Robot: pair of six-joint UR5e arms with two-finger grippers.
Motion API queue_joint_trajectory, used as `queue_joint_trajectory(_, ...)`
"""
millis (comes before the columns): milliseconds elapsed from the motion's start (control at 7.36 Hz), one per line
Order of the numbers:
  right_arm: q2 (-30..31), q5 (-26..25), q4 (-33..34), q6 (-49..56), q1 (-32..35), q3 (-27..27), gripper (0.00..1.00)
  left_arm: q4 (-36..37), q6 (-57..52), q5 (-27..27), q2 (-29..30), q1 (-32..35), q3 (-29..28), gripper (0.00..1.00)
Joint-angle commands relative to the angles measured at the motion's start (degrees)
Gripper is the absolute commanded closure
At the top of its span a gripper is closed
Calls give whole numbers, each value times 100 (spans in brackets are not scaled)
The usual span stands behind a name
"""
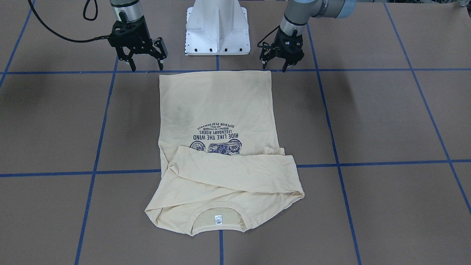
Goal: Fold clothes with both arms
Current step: 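Move both grippers to the hem corners nearest the robot and grasp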
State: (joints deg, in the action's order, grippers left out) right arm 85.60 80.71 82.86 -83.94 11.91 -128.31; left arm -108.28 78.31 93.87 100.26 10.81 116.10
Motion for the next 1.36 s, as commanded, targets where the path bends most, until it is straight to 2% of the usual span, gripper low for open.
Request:
queue_joint_trajectory(0,0,-2,2,0,4,-1,0,-1,17,0,152,-18,-166,54)
queue_joint_trajectory(1223,9,-46,2,0,-5,25,0,61,-35,44,90,-26,-175,58)
